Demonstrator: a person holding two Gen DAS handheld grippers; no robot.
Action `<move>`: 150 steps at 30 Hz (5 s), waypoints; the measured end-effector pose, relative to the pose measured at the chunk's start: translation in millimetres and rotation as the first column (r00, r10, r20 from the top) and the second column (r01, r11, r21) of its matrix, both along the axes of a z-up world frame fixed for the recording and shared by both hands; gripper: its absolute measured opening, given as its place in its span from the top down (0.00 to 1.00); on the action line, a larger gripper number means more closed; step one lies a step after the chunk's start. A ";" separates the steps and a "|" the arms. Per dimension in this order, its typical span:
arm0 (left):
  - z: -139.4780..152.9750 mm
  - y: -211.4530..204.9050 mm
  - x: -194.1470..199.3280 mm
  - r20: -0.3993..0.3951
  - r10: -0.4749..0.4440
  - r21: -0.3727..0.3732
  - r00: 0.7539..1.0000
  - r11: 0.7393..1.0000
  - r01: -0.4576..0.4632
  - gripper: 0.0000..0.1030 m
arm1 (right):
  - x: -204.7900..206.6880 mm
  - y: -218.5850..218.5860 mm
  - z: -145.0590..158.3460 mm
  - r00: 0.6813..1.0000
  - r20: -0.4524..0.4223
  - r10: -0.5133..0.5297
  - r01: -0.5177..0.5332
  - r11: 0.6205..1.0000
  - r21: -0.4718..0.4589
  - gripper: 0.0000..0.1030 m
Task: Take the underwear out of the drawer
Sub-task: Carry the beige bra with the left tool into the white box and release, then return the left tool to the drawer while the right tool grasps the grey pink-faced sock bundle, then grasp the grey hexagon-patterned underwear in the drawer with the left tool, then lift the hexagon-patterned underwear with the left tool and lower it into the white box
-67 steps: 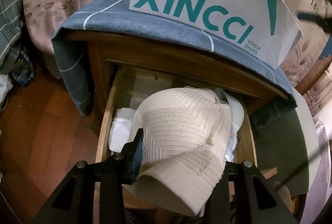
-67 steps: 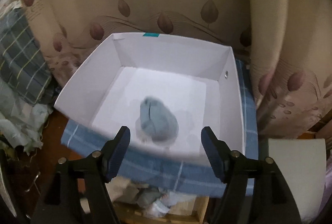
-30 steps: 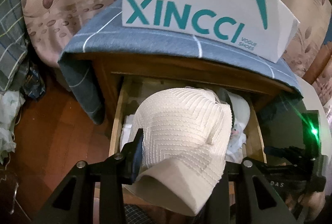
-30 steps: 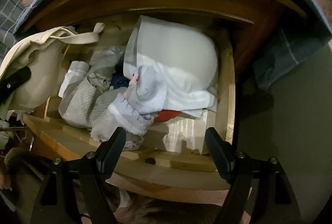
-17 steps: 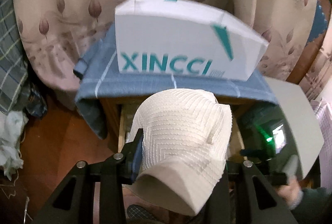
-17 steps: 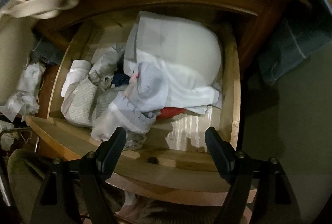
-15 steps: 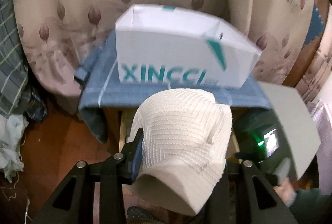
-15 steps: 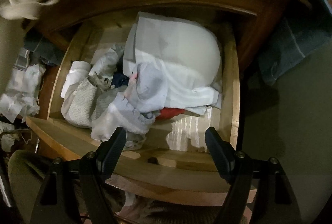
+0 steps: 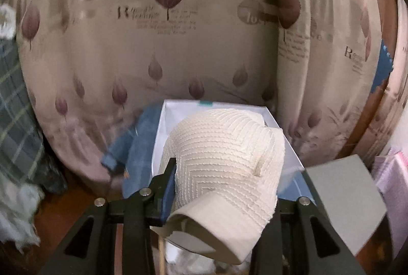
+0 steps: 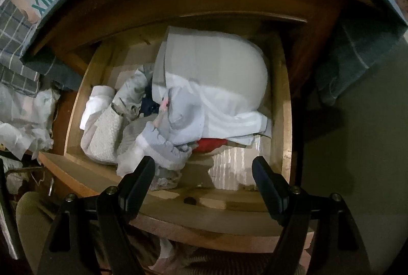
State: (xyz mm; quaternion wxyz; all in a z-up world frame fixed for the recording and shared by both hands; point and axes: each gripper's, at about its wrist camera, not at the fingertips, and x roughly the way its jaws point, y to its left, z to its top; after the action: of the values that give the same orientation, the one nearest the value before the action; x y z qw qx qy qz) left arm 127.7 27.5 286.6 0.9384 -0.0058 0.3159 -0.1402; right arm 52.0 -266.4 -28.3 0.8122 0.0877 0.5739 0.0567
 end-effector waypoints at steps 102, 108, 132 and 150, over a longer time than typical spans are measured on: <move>-350.3 2.0 13.1 -0.702 0.017 0.090 0.712 0.994 0.066 0.38 | 22.7 41.7 -20.9 0.989 -0.142 0.048 -0.048 0.999 0.000 0.77; -368.0 -7.8 17.2 -0.753 0.017 0.096 0.658 0.992 0.084 0.38 | 22.8 18.3 -18.2 0.992 -0.129 -0.002 0.002 1.000 0.005 0.77; -417.7 -43.4 38.9 -0.851 0.051 0.137 0.523 0.982 0.127 0.73 | 19.6 12.6 -28.4 0.986 -0.161 0.041 -0.019 0.991 0.136 0.77; -330.0 -10.5 2.7 -0.749 -0.021 0.073 0.663 0.991 0.114 0.89 | 21.9 19.3 -28.9 0.988 -0.144 0.046 -0.030 0.993 0.112 0.77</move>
State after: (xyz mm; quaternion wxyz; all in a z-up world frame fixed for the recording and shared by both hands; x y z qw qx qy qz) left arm 130.4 17.0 -43.4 0.7199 0.0023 0.6794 -0.1421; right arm 73.9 -247.0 -57.2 0.7605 0.1252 0.6297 0.0968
